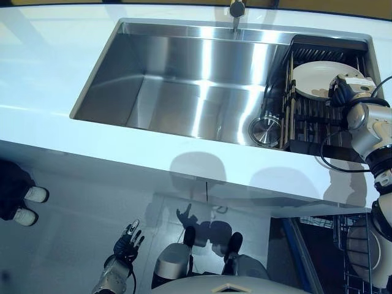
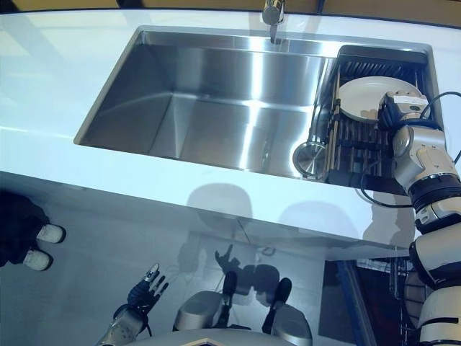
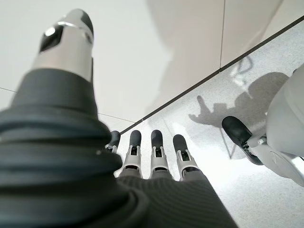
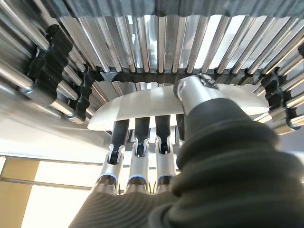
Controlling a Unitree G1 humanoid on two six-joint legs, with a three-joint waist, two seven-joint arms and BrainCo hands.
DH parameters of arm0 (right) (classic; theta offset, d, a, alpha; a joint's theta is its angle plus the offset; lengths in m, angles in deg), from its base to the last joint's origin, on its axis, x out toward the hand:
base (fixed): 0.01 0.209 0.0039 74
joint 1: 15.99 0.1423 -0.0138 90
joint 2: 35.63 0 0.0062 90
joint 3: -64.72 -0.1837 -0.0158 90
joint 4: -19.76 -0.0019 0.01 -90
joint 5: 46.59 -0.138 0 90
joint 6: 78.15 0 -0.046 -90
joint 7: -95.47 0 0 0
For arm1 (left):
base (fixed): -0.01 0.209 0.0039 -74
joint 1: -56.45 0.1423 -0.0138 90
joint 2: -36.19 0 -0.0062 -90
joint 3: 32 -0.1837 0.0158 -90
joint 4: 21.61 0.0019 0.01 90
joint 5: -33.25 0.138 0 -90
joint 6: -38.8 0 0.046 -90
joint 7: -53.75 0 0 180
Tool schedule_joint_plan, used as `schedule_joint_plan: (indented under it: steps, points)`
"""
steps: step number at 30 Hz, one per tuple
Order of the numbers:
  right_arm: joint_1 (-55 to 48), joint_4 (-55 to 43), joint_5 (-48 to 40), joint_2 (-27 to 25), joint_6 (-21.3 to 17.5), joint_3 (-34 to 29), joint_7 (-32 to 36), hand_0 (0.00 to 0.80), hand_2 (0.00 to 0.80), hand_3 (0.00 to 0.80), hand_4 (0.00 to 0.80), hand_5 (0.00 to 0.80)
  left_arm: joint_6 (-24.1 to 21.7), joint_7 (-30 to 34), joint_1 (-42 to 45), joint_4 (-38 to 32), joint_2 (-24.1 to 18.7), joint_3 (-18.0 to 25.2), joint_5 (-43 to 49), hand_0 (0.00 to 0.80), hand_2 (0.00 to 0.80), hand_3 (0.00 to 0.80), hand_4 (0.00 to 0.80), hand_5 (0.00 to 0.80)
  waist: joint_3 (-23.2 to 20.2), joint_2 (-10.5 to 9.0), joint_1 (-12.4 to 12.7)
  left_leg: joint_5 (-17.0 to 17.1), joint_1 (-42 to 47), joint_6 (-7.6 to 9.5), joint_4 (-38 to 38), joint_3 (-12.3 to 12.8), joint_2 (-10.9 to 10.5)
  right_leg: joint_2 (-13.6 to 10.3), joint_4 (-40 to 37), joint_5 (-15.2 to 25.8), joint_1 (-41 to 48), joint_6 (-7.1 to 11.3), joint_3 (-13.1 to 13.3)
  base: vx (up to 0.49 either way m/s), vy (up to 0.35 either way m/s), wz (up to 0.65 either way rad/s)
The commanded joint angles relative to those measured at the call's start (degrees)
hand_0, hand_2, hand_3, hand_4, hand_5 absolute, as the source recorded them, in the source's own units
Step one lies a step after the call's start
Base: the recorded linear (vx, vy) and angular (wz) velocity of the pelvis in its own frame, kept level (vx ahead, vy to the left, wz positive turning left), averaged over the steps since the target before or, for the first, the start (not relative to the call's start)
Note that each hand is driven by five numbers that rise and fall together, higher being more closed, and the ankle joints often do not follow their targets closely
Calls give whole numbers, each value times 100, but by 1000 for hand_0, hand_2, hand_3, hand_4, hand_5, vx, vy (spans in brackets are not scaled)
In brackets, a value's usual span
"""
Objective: Take plates into dishwasher
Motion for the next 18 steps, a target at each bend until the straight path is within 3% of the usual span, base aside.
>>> schedule_joint_plan:
  steps: [1,18]
  points:
    - [804,305,158,-588,331,471,-411,800,800,800,800,800,-98,36,79,-153,-79,-175,-246,0,0,0,0,0,-223,-251,77,-148,-177,-79,-42,303,-162,-23,54,-342,48,332,-75,0,0,0]
    - [508,91,31,-941,145,135,-681,800,800,800,800,800,-107,-144,238,84,49,-98,-43,0,0,0,0,0,-777,-579,19,-264,239,-101,-82,351,-101,90,2,-458,474,330,-24,42,19,-2]
